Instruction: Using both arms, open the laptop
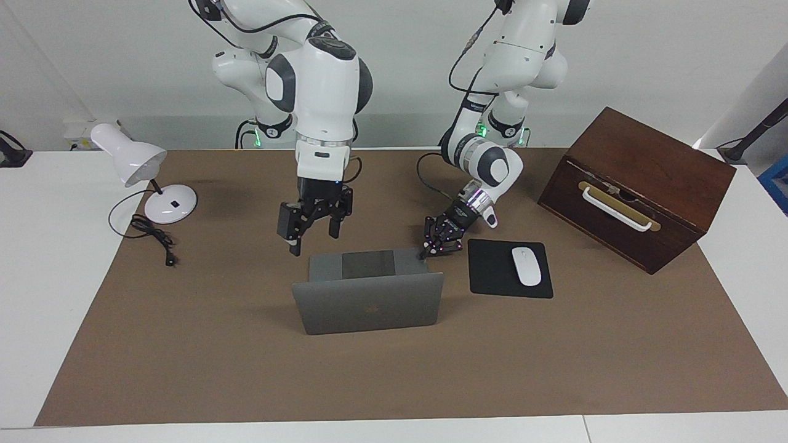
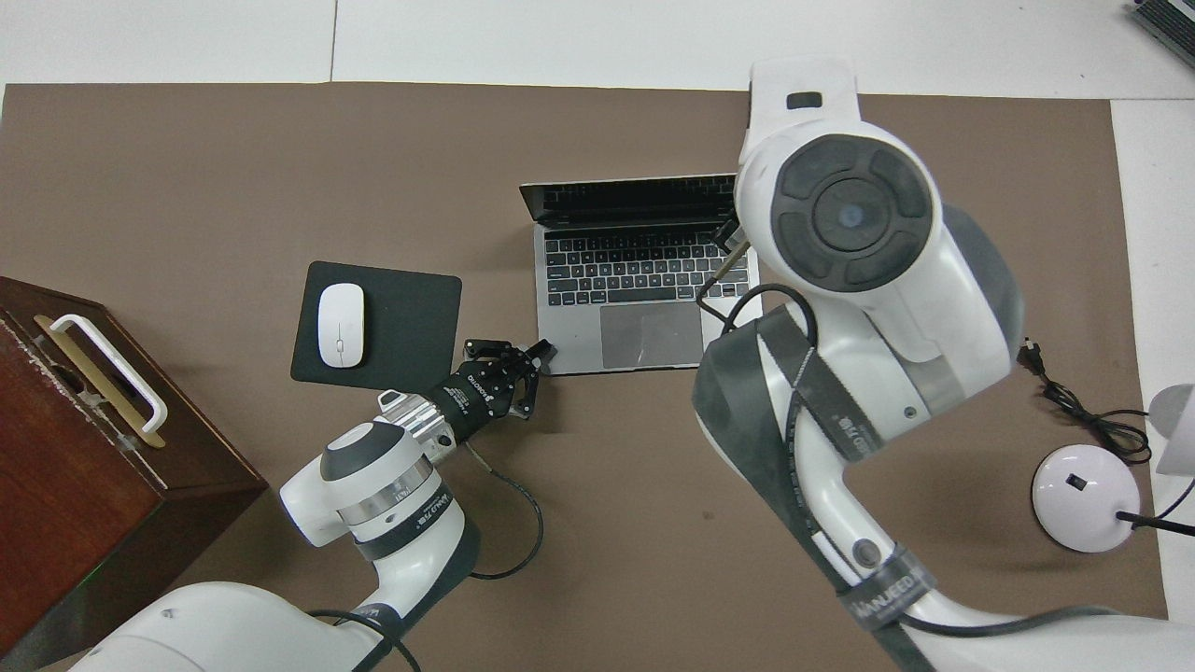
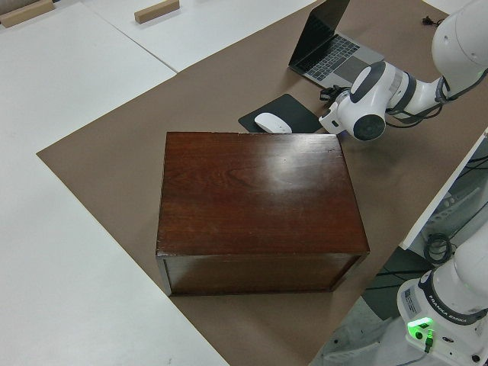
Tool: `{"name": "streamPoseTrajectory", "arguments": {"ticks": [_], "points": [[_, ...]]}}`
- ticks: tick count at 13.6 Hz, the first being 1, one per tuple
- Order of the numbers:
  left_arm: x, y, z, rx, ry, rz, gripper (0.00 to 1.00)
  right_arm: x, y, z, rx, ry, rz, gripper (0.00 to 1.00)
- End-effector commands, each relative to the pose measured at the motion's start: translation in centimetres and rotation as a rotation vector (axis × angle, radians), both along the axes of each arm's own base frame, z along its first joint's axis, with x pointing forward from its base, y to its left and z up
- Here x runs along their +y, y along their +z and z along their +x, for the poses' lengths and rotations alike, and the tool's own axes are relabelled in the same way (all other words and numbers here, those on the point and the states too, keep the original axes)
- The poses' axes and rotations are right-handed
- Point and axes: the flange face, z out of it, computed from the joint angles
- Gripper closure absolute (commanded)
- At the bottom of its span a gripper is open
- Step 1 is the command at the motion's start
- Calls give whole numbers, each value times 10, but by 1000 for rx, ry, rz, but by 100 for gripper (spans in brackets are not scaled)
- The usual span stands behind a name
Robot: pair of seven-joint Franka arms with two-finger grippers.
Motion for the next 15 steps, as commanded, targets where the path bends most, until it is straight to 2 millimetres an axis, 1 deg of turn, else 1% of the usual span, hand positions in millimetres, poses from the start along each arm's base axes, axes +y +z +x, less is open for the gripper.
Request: {"name": "streamPoseTrajectory", "arguments": {"ticks": [1,3,5,7,9,10,11,12,13,14,15], "points": [[4,10,20,-24,-4,60,100,-26,17,-5,37,-62,63,0],[11,26,31,-38,23,89,100,-41,24,-7,62,-102,88,0],[14,49,41,-43,52,123,100,-57,31,-9,88,-144,118,0],[16,80,54,-89,47,149,100,-72,37,-12,105,-214,157,0],[30,108,72,-123,65,139,100,-77,38,-17,123,-312,173,0],[33,118,78,-138,63,138,100,-77,39,-20,134,-358,194,0],[36,128,86,-168,52,151,100,-81,43,-23,139,-394,212,0],[44,139,95,-199,45,166,100,-85,44,-24,147,-418,219,0],[54,145,102,-222,40,181,100,-92,44,-24,157,-446,230,0],[63,154,109,-247,39,192,100,-96,45,-25,167,-466,244,0],[73,160,115,-269,35,213,100,-103,50,-27,170,-488,252,0]]}}
